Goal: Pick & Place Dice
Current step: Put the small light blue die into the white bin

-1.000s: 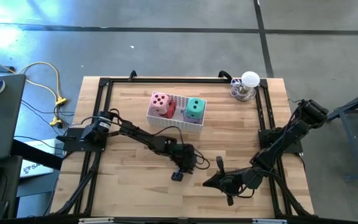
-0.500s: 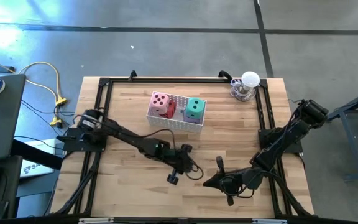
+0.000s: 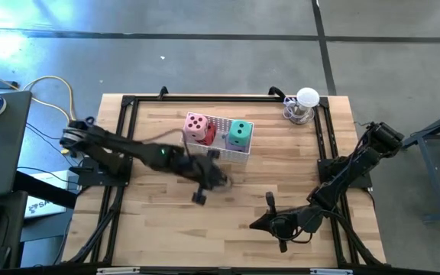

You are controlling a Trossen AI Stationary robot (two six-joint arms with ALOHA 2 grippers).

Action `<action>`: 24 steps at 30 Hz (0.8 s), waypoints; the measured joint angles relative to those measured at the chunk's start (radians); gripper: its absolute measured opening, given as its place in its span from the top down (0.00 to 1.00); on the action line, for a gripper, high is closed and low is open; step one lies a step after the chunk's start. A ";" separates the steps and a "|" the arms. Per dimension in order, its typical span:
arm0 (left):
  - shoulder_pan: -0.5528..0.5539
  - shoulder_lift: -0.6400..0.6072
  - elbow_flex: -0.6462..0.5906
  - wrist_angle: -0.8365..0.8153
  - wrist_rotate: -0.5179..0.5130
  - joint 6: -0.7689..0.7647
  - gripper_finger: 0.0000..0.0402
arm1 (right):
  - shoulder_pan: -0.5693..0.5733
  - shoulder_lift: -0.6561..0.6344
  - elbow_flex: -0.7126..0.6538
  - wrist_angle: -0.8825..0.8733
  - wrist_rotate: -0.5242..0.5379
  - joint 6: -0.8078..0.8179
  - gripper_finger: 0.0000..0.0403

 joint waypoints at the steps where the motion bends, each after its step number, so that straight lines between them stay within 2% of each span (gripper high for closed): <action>1: 0.026 -0.016 0.000 -0.011 0.011 -0.007 0.88 | 0.000 0.000 0.000 0.001 0.000 0.000 1.00; 5: 0.130 -0.034 -0.001 -0.076 0.105 -0.021 0.88 | -0.001 0.000 0.000 -0.001 0.000 -0.008 1.00; 10: 0.262 -0.035 -0.002 -0.130 0.132 -0.015 0.88 | -0.001 0.000 0.000 -0.002 0.000 -0.038 1.00; 13: 0.328 -0.035 -0.002 -0.145 0.196 -0.018 0.88 | -0.001 0.000 0.000 -0.008 0.003 -0.060 1.00; 17: 0.378 -0.035 -0.002 -0.151 0.274 -0.002 0.88 | -0.010 0.000 0.000 -0.012 0.003 -0.079 1.00; 24: 0.433 -0.062 -0.002 -0.181 0.277 0.038 0.88 | -0.057 0.000 0.000 -0.018 0.003 -0.112 1.00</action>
